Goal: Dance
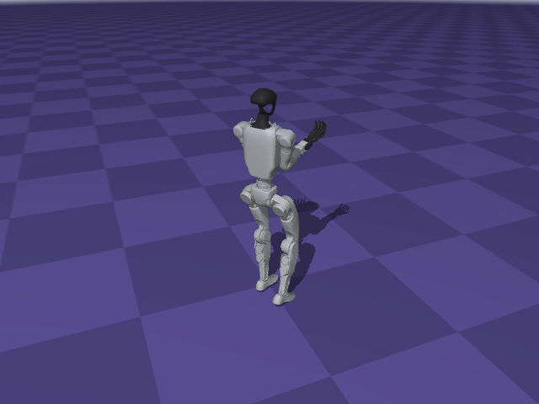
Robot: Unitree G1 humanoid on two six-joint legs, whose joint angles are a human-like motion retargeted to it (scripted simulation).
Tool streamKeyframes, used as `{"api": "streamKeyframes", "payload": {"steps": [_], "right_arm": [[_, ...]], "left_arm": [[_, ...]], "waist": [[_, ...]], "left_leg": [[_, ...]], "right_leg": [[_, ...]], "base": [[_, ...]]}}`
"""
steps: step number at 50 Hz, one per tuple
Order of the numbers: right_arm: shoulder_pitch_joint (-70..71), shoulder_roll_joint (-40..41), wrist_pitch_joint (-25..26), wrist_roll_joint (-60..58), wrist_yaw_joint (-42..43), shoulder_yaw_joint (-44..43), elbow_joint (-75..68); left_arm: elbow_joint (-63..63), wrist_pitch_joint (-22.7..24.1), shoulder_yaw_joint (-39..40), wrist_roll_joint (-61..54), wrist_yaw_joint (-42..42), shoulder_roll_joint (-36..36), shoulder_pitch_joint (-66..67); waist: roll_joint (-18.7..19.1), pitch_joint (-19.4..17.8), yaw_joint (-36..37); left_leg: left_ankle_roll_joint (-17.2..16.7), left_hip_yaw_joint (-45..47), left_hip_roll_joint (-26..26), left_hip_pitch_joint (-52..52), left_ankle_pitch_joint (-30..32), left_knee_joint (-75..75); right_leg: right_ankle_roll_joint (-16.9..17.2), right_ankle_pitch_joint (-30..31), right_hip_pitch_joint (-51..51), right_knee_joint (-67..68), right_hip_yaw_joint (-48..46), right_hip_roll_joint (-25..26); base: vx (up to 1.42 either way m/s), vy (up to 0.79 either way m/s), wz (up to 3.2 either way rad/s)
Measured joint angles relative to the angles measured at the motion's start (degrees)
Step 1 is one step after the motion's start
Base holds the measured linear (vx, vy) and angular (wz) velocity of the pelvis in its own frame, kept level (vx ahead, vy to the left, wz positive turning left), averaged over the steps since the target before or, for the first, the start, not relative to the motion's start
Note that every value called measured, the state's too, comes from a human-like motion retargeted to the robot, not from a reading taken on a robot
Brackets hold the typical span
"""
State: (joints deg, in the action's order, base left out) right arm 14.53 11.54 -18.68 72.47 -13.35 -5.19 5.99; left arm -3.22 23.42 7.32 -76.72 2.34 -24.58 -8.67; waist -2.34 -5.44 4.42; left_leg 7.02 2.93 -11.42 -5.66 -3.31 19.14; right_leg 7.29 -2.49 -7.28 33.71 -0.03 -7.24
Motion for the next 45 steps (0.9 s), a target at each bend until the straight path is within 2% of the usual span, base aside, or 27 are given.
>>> {"api": "streamKeyframes", "payload": {"steps": [2,4,6,9,12,13,15,17,20,24,26,28,32,36,38,40,42,45], "right_arm": [[1.0,2.8,4.4,9.1,-3.9,1.1,-1.2],[1.9,4.3,6.8,14.9,-6.4,2.7,-1.7],[2.0,4.6,9.7,17.0,-9.8,4.3,-1.3],[0.5,4.7,15.1,15.1,-17.2,6.3,-0.3],[-3.4,5.4,20.3,9.9,-26.6,6.9,-0.8],[-5.4,5.9,21.7,7.6,-30.1,6.4,-1.9],[-9.5,7.1,23.9,2.8,-35.4,4.9,-5.4],[-13.2,9.2,24.7,-0.2,-35.3,2.5,-10.8],[-15.1,13.6,22.8,4.2,-24.0,-3.0,-20.4],[-8.1,17.6,13.0,20.7,-10.2,-9.9,-26.1],[-3.8,17.5,11.8,23.1,-9.1,-10.1,-24.7],[-0.7,15.6,12.9,21.6,-12.3,-8.2,-21.2],[0.9,11.7,18.1,14.6,-22.7,-2.2,-13.1],[0.5,6.6,23.5,8.9,-31.8,1.9,-5.4],[-0.7,4.3,25.4,5.8,-35.9,2.6,-2.2],[-2.6,2.2,26.4,2.6,-39.1,2.4,-0.2],[-5.1,1.1,26.0,0.3,-39.4,1.5,-0.5],[-8.7,1.2,25.5,-0.2,-35.5,-0.5,-4.8]], "left_arm": [[-4.6,-3.3,-0.3,-9.3,5.8,-0.2,-4.3],[-8.9,-2.9,-0.6,-12.8,9.2,1.3,-7.1],[-12.9,-1.3,-0.9,-11.6,11.6,3.6,-9.0],[-18.1,-1.7,-1.5,-7.1,17.2,5.9,-10.5],[-19.4,-7.2,-2.3,-3.3,25.6,6.2,-9.9],[-18.0,-9.3,-2.4,-1.8,28.6,5.8,-9.3],[-13.0,-12.5,-2.3,1.7,32.6,4.1,-8.3],[-4.9,-13.8,-1.4,3.8,30.9,1.9,-7.6],[9.2,-11.6,-0.4,-1.1,21.0,-3.0,-8.2],[18.9,0.2,0.1,-18.1,9.9,-9.8,-12.0],[18.3,2.1,-1.2,-20.5,8.9,-9.7,-14.0],[14.5,0.0,-3.8,-17.3,12.3,-8.1,-15.6],[2.0,-8.5,-9.1,-11.3,24.0,-4.0,-16.2],[-9.6,-16.1,-12.5,-8.7,34.5,0.7,-15.2],[-13.7,-18.9,-12.9,-6.0,38.2,3.7,-13.7],[-16.4,-20.0,-12.6,-2.0,40.4,6.6,-11.4],[-17.0,-19.2,-12.3,2.2,40.3,7.7,-8.2],[-14.7,-16.8,-11.9,6.5,36.4,6.9,-2.2]], "waist": [[0.3,0.9,-0.1],[0.9,1.9,-1.2],[1.8,2.9,-2.7],[2.5,3.9,-5.5],[2.1,4.7,-8.4],[1.7,5.1,-9.2],[0.8,6.1,-10.3],[-0.8,7.3,-10.0],[-3.3,7.8,-7.4],[-5.7,5.1,-4.0],[-5.7,4.1,-3.4],[-5.3,3.4,-3.6],[-4.4,2.7,-3.3],[-5.8,2.6,-3.2],[-6.2,2.4,-2.0],[-6.0,2.1,-0.5],[-5.4,1.6,0.8],[-4.1,1.3,1.8]], "left_leg": [[-0.1,1.6,1.3,-0.4,0.7,-1.6],[0.0,2.4,2.8,-1.2,1.8,-3.2],[0.1,3.1,4.7,-2.0,3.3,-4.9],[-0.2,3.5,6.7,-2.8,5.7,-7.5],[-0.6,3.5,6.8,-3.0,7.7,-9.8],[-0.5,3.2,6.5,-3.0,7.9,-10.2],[-0.4,1.9,5.6,-3.2,7.6,-9.6],[-0.2,-0.5,3.5,-4.1,6.4,-6.8],[-0.5,-4.0,0.6,-5.3,4.0,0.4],[-0.6,-4.8,-2.1,-8.3,4.7,12.3],[-1.5,-4.0,-2.3,-11.3,7.4,17.0],[-3.5,-4.2,-2.1,-14.1,10.4,20.4],[-6.7,-6.0,-1.7,-16.5,13.3,21.6],[-2.7,-4.0,-2.3,-15.8,10.9,21.4],[-1.9,-3.6,-2.4,-13.6,10.9,19.1],[-2.5,-4.7,-2.7,-10.1,11.6,15.0],[-3.0,-6.4,-3.1,-5.7,11.8,9.5],[-1.9,-5.4,-2.5,1.3,3.8,-0.2]], "right_leg": [[-1.8,3.8,-1.8,0.4,-0.4,1.0],[-3.0,6.4,-3.3,0.0,-0.5,2.9],[-2.5,5.9,-3.8,-1.2,-0.8,5.1],[-0.1,5.4,-3.2,-3.8,-0.1,8.0],[1.4,7.0,-1.0,-7.5,0.4,9.2],[0.7,7.5,0.1,-9.0,-0.1,9.1],[-1.4,3.2,2.8,-12.7,-2.0,8.8],[-2.3,-1.8,6.4,-16.8,-5.7,7.1],[-3.4,-6.2,10.8,-19.5,-7.4,6.5],[-2.7,-7.1,11.9,-17.2,-7.6,4.2],[-3.3,-7.8,11.4,-17.1,-8.7,3.5],[-3.8,-7.8,10.2,-17.0,-7.9,4.0],[-4.4,-5.9,8.7,-18.5,-7.8,4.2],[-4.9,-2.6,7.8,-22.7,-8.7,2.0],[-5.0,-1.0,7.5,-24.5,-9.3,1.2],[-5.0,0.2,7.1,-25.8,-9.5,1.0],[-5.0,1.3,6.7,-26.7,-8.9,1.3],[-5.1,2.0,7.1,-27.3,-8.5,2.4]], "base": [[-0.12,-0.06,-0.67],[-0.12,-0.06,-0.38],[-0.06,-0.07,-0.07],[-0.06,-0.07,0.28],[-0.01,0.00,0.72],[0.06,0.05,0.95],[0.10,0.13,0.99],[0.18,0.16,0.75],[0.16,0.21,0.78],[-0.05,0.23,0.63],[-0.26,0.15,0.21],[-0.16,0.05,0.16],[-0.10,0.03,-0.13],[-0.20,0.09,-0.07],[-0.09,0.10,-0.35],[-0.05,0.14,-0.49],[0.01,0.17,-0.41],[0.14,0.21,-0.30]]}}
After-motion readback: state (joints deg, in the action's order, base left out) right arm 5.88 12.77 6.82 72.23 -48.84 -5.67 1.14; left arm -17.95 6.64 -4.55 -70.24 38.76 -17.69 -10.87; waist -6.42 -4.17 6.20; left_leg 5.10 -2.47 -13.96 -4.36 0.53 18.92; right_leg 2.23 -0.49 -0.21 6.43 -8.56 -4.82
